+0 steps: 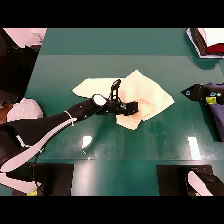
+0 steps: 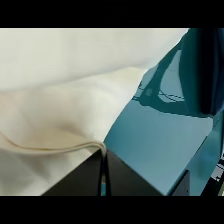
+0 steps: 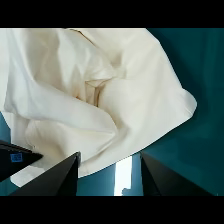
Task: Fold the shirts.
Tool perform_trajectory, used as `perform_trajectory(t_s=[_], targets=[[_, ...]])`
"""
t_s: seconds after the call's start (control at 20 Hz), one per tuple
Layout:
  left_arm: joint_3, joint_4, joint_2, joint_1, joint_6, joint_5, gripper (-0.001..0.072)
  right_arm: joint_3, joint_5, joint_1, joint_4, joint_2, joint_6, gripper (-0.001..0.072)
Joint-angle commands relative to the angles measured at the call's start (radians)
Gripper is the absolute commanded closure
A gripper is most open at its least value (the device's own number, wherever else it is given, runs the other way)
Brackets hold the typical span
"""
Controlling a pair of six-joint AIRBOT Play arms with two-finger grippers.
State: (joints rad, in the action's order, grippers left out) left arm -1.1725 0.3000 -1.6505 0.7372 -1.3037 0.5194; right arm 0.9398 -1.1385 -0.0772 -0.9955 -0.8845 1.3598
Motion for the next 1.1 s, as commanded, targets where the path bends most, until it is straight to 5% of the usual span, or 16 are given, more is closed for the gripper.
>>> perform_trajectory(t_s=[0.0, 0.25, 0.35, 0.6, 1.05], targets=[[-0.001, 0.012, 0.024, -0.043, 0.002, 0.061, 0.0686, 0.0, -0.022, -0.019, -0.008, 0.001, 0.0, 0.0266], [-0.002, 0.22, 0.249, -0.291, 0.03, 0.253, 0.0686, -0.016, -0.126, -0.186, -0.035, -0.097, -0.001, 0.0236], [-0.001, 0.288, 0.367, -0.382, 0.03, 0.285, 0.0686, -0.048, -0.111, -0.201, 0.023, -0.18, -0.031, 0.015], [-0.002, 0.376, 0.619, -0.575, 0.029, 0.29, 0.0685, -0.096, 0.017, -0.128, 0.189, -0.391, -0.071, 0.0151], [-0.001, 0.465, 0.674, -0.62, 0.029, 0.424, 0.0685, -0.096, 0.164, -0.118, 0.484, -0.557, -0.146, 0.0157]])
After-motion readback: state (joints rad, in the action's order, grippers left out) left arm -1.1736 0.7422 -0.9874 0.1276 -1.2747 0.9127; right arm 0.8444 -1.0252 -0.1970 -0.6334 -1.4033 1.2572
